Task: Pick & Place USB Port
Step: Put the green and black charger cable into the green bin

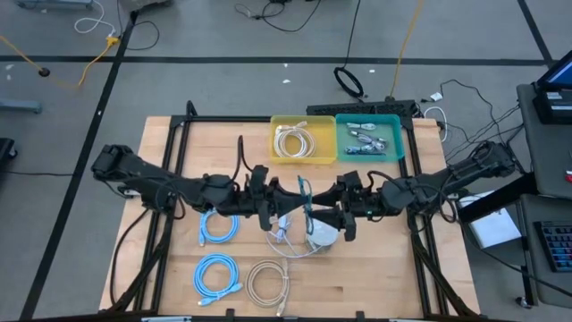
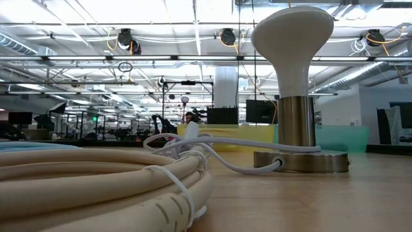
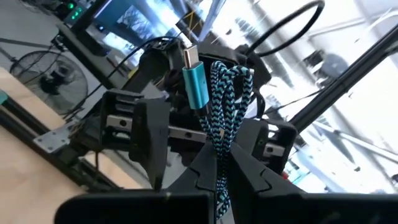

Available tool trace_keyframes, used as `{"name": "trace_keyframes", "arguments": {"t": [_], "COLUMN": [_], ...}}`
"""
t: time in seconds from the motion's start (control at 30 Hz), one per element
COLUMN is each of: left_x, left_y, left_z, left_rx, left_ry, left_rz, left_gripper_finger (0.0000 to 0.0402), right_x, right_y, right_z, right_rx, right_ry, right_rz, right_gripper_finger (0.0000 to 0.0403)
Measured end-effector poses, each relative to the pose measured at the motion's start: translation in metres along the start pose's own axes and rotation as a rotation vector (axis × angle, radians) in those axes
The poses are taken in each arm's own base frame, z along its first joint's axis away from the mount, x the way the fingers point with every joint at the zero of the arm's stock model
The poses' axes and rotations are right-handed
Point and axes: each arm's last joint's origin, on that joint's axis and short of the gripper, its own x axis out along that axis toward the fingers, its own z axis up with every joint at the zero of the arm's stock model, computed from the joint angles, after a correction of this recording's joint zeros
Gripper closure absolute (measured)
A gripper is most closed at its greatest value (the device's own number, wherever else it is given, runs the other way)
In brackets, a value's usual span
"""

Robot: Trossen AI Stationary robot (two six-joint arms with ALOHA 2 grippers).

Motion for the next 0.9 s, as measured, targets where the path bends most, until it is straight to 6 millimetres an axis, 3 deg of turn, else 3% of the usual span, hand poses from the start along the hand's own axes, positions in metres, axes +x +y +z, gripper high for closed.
{"name": "trace_keyframes", "arguments": {"t": [0.2, 0.43, 0.67, 0.9], "left_x": [0.005, 0.005, -0.002, -0.039], "left_y": [-0.002, -0.001, 0.005, 0.003], "left_z": [0.009, 0.008, 0.017, 0.03], "left_rx": [0.019, 0.017, -0.006, 0.036], "left_ry": [0.051, 0.079, 0.252, 0.497], "left_rz": [0.034, 0.024, 0.001, 0.118], "left_gripper_finger": [0.039, 0.0386, 0.0294, 0.0251], "right_x": [0.001, 0.001, -0.002, -0.017], "right_y": [-0.002, -0.001, -0.01, -0.04], "right_z": [0.002, 0.002, 0.002, 0.009], "right_rx": [0.019, -0.053, -0.082, -0.159], "right_ry": [0.004, 0.027, 0.085, 0.165], "right_rz": [0.011, 0.045, -0.012, -0.276], "right_gripper_finger": [0.0231, 0.0383, 0.0388, 0.0389]}}
